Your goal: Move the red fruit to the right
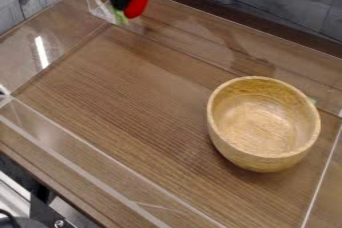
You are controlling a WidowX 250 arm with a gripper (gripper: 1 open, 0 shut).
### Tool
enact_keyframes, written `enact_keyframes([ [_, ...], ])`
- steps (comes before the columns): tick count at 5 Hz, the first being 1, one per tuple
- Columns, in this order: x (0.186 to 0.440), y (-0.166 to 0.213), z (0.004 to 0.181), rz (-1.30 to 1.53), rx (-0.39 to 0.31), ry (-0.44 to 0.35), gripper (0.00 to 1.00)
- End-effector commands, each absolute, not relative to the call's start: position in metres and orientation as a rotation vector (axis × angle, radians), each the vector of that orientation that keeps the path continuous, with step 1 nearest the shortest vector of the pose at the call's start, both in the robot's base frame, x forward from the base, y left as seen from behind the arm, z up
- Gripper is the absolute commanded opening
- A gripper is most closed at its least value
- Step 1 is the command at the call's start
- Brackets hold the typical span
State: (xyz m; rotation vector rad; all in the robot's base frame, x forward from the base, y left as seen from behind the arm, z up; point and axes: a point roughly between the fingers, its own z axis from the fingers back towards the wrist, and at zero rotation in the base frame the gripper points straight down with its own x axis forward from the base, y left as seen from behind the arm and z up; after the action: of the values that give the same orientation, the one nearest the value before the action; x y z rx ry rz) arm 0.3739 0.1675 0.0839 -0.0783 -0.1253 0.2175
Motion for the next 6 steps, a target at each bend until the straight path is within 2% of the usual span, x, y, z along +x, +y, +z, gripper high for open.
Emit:
enact_keyframes([
  [1, 0.373, 0.151, 0.099, 0.200, -0.057, -0.199, 0.00],
  [2, 0.377, 0.137, 0.084, 0.210, -0.064, -0.198, 0.00],
  [3, 0.379, 0.133, 0.078, 0.228, -0.071, -0.207, 0.00],
  [5, 0.383, 0.122, 0.092, 0.040, -0.108, -0.201, 0.00],
  [6, 0.382, 0.120, 0.090, -0.012, -0.120, -0.199, 0.00],
])
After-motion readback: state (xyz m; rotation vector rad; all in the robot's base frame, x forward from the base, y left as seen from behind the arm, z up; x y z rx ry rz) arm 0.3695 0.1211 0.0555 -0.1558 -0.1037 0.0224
